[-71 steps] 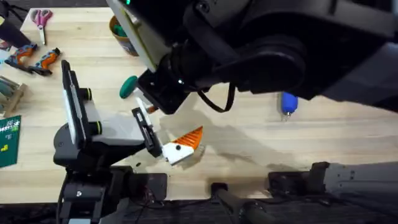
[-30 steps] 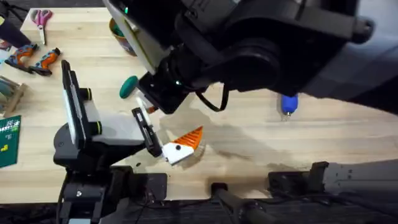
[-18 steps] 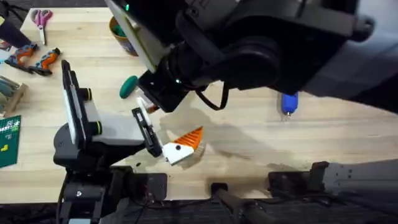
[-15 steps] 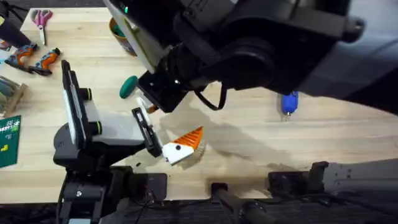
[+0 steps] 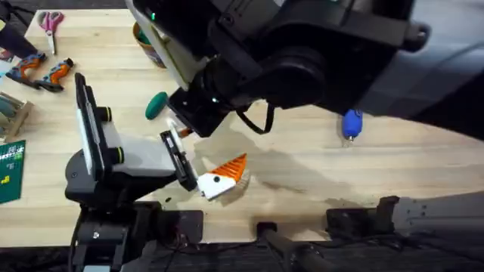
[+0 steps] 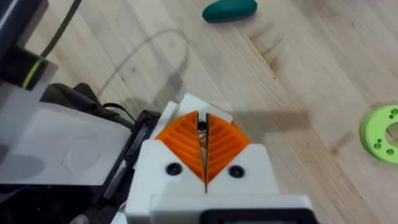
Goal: Pick up the gripper from the table and insert it into the empty holder that is missing its gripper. Then pick up a screw, insert it into the mounting hole, and use the screwdriver to tighten it. Finally, clean up the table by picking up the vegetable and placing it into the bucket.
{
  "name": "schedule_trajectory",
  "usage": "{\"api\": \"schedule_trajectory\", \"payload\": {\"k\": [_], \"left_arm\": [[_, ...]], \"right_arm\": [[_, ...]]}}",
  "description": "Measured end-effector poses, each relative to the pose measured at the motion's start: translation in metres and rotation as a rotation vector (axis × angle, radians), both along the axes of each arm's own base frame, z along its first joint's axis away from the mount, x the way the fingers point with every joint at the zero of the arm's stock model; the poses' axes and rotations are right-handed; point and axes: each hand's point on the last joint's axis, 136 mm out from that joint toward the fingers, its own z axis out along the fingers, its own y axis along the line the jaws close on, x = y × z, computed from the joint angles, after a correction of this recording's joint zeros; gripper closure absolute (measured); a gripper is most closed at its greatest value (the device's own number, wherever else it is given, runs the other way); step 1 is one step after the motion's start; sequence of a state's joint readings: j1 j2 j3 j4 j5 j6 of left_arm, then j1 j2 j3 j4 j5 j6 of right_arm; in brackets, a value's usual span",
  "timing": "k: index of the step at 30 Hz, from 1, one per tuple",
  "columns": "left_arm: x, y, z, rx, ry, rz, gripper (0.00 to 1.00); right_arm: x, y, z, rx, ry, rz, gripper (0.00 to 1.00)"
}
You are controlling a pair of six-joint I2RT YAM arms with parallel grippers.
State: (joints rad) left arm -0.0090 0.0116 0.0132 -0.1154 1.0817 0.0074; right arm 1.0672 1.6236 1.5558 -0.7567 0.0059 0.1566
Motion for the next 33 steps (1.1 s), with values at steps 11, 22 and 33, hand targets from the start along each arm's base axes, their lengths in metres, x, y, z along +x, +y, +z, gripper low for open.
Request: {"api": "schedule_trajectory", "payload": {"k": [11,22,33], "left_arm": [[0.0000,0.0000,0.0000,0.000,0.000,0.000,0.015],[0.0001,0.0000,0.0000,-0.001,0.001,0.000,0.015],[0.0000,0.0000,0.0000,-0.001,0.003,0.000,0.015]], "right_arm": [[0.0006,-0.0004,-0.0001,-0.001,0.000,-0.002,0.995],[-0.0004,-0.0024,-0.0014,-0.010,0.006,-0.002,0.995],[-0.0010,-0.0035,-0.0012,-0.015,0.008,-0.002,0.995]]}}
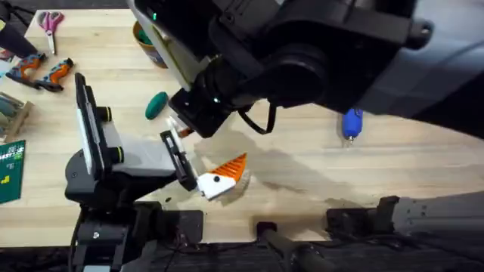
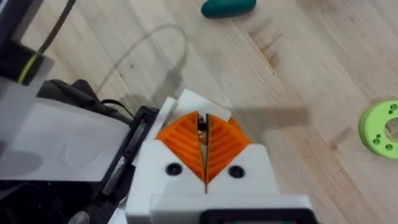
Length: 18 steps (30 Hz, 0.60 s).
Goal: Pick up the gripper from the table and insert it into the empty holder that is missing its gripper. Then pick up a screw, insert it into the mounting hole, and use the screwdriver to tighten it. Finally, clean up the table by picking up the vegetable and placing it into the bucket.
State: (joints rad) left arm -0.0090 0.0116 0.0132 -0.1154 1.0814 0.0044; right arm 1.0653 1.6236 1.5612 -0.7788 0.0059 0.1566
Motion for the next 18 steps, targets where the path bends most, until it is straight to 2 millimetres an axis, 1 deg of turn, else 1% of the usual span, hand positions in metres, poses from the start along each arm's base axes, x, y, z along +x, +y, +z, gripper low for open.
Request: {"api": "schedule_trajectory", "payload": {"k": [18], "left_arm": [[0.0000,0.0000,0.0000,0.002,-0.003,0.000,0.014]], "right_arm": [[-0.0007,-0.0009,0.0010,-0.004,0.002,0.001,0.995]]}}
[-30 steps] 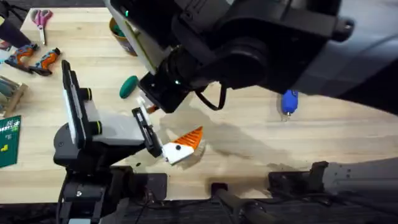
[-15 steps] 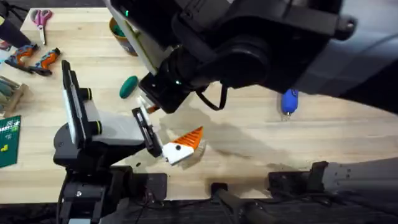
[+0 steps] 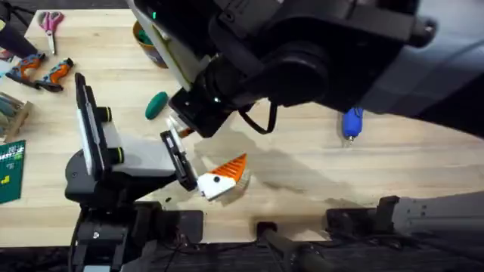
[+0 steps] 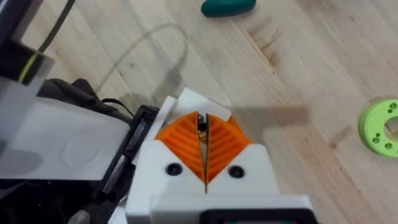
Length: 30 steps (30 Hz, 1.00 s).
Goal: Pick up the gripper from the table and insert it into the empty holder that is missing its gripper. Then pick up a screw, insert it into the mounting hole, and use the screwdriver to tighten it. Finally, clean up the table by picking up the vegetable and placing it into the bucket.
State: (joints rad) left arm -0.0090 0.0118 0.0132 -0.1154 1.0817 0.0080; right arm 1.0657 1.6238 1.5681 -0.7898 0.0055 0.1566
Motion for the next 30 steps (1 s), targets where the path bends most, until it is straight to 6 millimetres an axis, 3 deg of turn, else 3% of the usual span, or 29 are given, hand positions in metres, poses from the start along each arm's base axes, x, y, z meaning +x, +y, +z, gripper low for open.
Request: {"api": "schedule_trajectory", "payload": {"k": [27,30], "left_arm": [[0.000,0.000,0.000,0.000,0.000,0.000,0.016],[0.000,0.000,0.000,0.000,0.000,0.000,0.015]], "right_arm": [[-0.003,0.006,-0.012,-0.025,0.013,0.013,0.995],[-0.003,0.006,-0.013,-0.025,0.013,0.013,0.953]]}}
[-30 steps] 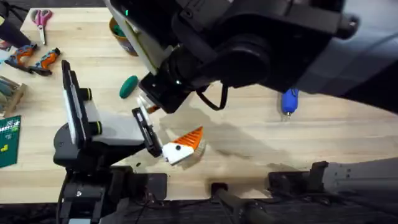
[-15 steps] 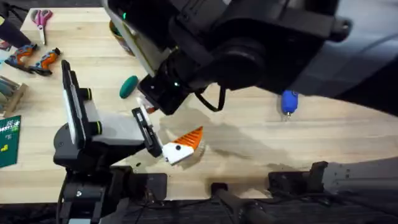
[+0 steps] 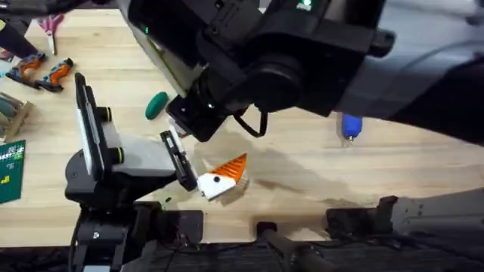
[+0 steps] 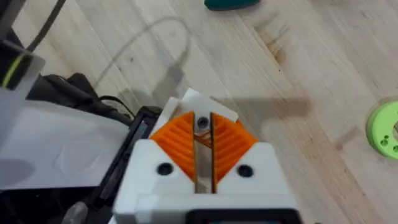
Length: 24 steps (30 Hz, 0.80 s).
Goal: Pick up the gripper from the table and insert it into the empty holder that is missing its gripper. Then pick up a screw, insert it into the mounting hole, and use the screwdriver to tighten it. Finally, clean up the table by picking up the vegetable and placing it into the bucket.
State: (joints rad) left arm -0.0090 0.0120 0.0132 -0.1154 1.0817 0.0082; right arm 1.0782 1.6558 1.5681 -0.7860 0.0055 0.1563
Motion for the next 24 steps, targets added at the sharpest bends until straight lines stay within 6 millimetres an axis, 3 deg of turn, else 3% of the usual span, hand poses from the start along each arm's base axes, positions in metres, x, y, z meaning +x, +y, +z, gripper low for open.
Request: {"api": "schedule_trajectory", "payload": {"k": [6,9,13,17,24], "left_arm": [[0.000,0.000,0.000,0.000,0.000,0.000,0.015],[0.000,0.000,0.000,0.000,0.000,0.001,0.015],[0.000,0.000,0.000,0.000,0.000,0.000,0.015],[0.000,0.000,0.000,0.000,0.000,-0.001,0.015],[0.000,0.000,0.000,0.000,0.000,-0.001,0.015]], "right_arm": [[-0.001,0.000,0.000,-0.001,0.000,0.003,0.602],[0.002,-0.001,0.000,-0.003,-0.006,-0.006,0.472],[0.003,0.001,0.008,0.013,-0.013,-0.006,0.440],[0.007,0.009,0.029,0.063,-0.037,-0.001,0.430],[0.029,0.004,0.054,0.098,-0.094,-0.011,0.385]]}}
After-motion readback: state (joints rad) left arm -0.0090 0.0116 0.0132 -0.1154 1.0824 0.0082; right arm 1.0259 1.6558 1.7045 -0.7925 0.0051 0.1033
